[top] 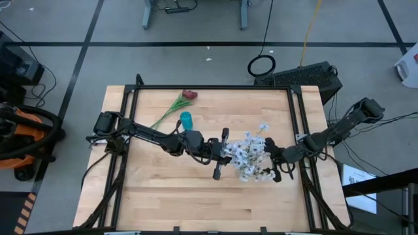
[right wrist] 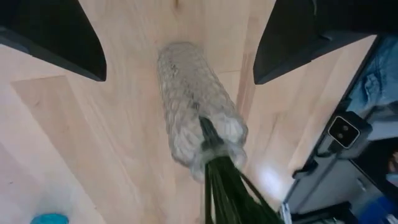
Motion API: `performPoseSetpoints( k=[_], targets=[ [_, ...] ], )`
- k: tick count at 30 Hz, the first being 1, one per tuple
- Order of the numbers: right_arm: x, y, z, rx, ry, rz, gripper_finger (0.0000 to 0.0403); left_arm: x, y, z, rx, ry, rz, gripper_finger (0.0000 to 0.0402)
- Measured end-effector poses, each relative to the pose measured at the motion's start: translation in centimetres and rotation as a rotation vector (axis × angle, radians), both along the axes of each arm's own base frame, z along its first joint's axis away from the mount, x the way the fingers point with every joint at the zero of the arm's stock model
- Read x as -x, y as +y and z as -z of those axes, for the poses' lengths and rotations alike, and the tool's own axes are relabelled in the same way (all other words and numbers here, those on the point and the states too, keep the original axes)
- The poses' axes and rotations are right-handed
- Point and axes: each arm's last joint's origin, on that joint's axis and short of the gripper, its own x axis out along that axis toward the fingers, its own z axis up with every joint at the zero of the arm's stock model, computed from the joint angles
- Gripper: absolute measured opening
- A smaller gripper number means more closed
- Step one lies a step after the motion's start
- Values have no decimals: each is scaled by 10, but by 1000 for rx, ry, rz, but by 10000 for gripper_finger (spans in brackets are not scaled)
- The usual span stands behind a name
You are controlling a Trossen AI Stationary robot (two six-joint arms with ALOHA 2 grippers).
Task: Sort flowers into vase by color
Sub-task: Put the white flowers into the transparent vase
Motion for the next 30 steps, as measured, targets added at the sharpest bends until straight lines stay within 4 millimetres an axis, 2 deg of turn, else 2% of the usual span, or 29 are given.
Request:
performPoseSetpoints(
  k=[5,9,20,27,30],
  targets=[
    [10,-5,26,-24,-121,-18,393,0,0,0,0,0,0,21],
    [16,-8,35,-13,-192,-35,397,0,0,0,0,1,-1,21],
    [10,-6,32,60,-255,-40,400,0,1,0,0,2,-9,21],
    [-8,3,19,137,-243,-49,400,0,1,0,0,2,-12,21],
    [-14,5,22,153,-204,-46,400,0,1,0,0,2,-12,21]
  ],
)
